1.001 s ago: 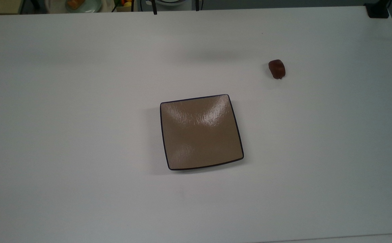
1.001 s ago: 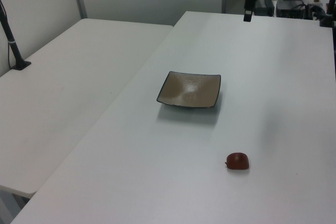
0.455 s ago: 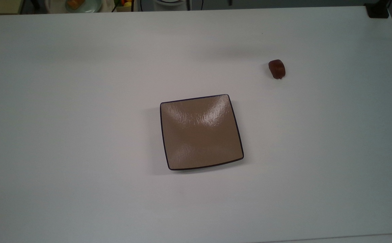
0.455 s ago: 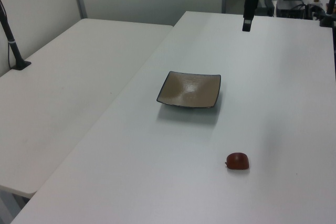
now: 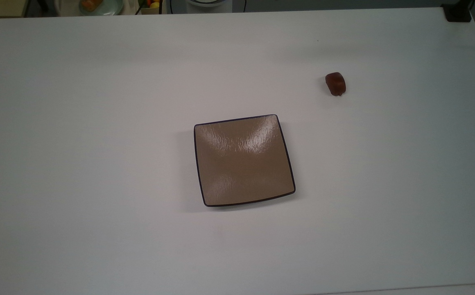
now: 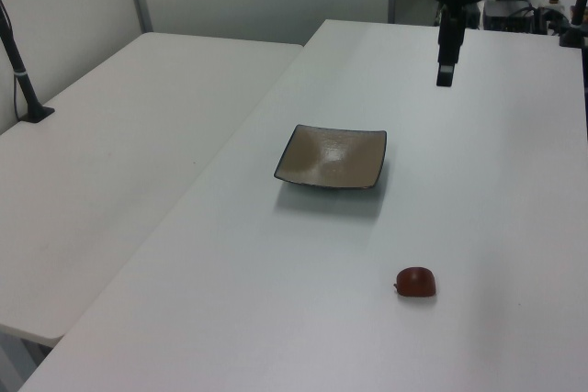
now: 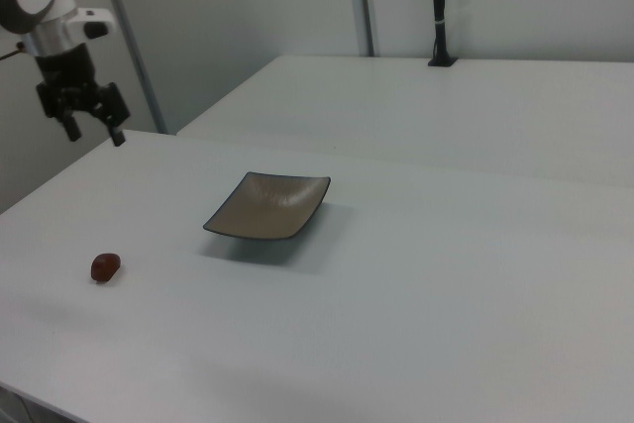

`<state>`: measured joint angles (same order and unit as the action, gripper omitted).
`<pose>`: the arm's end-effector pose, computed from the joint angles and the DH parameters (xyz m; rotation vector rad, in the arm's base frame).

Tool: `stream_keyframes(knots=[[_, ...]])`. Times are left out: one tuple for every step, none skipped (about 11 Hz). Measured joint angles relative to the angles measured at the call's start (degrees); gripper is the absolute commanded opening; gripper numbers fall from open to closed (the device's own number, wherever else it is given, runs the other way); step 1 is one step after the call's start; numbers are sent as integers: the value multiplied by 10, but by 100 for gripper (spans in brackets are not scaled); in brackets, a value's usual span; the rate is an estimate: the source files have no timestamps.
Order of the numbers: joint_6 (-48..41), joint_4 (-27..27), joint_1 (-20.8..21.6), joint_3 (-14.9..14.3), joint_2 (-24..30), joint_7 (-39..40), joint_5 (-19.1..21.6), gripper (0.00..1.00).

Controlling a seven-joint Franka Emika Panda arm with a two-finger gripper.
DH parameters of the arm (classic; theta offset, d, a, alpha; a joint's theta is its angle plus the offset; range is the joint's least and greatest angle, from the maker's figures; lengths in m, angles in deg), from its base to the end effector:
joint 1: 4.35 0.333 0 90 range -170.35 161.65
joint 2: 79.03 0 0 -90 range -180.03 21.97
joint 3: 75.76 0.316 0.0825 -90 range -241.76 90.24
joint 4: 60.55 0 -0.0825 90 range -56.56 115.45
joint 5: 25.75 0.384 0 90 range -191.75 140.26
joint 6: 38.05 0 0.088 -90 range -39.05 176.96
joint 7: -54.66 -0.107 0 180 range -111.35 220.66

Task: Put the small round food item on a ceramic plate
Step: 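Move the gripper over the small reddish-brown food item and lower it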

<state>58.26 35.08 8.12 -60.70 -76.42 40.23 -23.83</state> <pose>0.4850 0.2600 0.6119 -3.0809 -0.3496 -0.0689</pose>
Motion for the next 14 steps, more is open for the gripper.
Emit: stream_keyframes(knots=[[0, 5, 9, 12, -3, -14, 0, 100], [0, 11, 25, 17, -12, -30, 0, 100], [0, 16, 41, 18, -23, -42, 0, 100], [0, 20, 52, 18, -37, -45, 0, 100], [1, 23, 60, 18, -50, -47, 0, 100], [11, 28, 64, 18, -63, -48, 0, 100], [31, 37, 66, 18, -73, -48, 0, 100], [53, 49, 67, 18, -83, -48, 0, 100], [70, 58, 68, 18, -92, -48, 0, 100], [85, 64, 69, 18, -102, -50, 0, 100], [101, 70, 73, 18, -111, -54, 0, 100], [126, 78, 79, 18, -120, -67, 0, 100], [152, 89, 82, 18, -125, -79, 0, 100], [183, 104, 83, 18, -129, -88, 0, 100]])
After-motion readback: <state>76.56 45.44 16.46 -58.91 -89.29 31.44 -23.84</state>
